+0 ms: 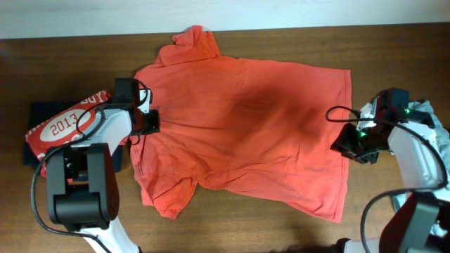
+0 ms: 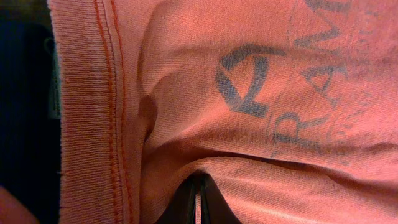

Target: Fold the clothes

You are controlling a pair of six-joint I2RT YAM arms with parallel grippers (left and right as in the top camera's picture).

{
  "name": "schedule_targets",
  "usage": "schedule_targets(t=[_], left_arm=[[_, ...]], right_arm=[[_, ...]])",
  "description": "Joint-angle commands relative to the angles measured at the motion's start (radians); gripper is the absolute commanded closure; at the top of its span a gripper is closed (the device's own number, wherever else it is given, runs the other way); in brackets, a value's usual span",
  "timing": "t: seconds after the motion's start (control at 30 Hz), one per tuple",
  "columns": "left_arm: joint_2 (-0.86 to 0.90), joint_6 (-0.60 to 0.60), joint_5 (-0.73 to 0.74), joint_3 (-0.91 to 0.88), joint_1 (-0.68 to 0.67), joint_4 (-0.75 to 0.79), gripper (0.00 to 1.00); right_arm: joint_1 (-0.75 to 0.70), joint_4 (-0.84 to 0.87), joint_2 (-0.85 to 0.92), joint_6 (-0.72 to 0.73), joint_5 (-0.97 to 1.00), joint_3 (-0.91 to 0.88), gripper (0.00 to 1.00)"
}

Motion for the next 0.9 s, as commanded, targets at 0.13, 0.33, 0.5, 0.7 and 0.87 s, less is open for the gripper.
schedule_targets(t=[0.13, 0.33, 0.5, 0.7, 0.87], left_arm=[[0.052, -0.009, -0.062, -0.006, 0.010, -0.024, 0.93], [0.052, 0.010, -0.062, -0.006, 0.010, -0.037, 0.93], [0.052, 0.013, -0.063, -0.006, 0.010, -0.037, 0.92], [0.052, 0.019, -0.066, -0.001, 0.011, -0.033, 0.88], [0.052, 0.026, -0.066, 0.043, 0.011, -0.059, 0.67]], right_arm=[[0.101, 0.073, 0.164, 0.055, 0.077, 0.005, 0.77], [0.109, 0.090, 0.294, 0.166, 0.229, 0.005, 0.87], [0.058, 0.196, 0.318, 0.225, 0.345, 0.006, 0.87], [-0.013, 0.333, 0.318, 0.134, 0.204, 0.069, 0.88], [-0.020, 0.200, 0.318, 0.076, 0.087, 0.202, 0.64]])
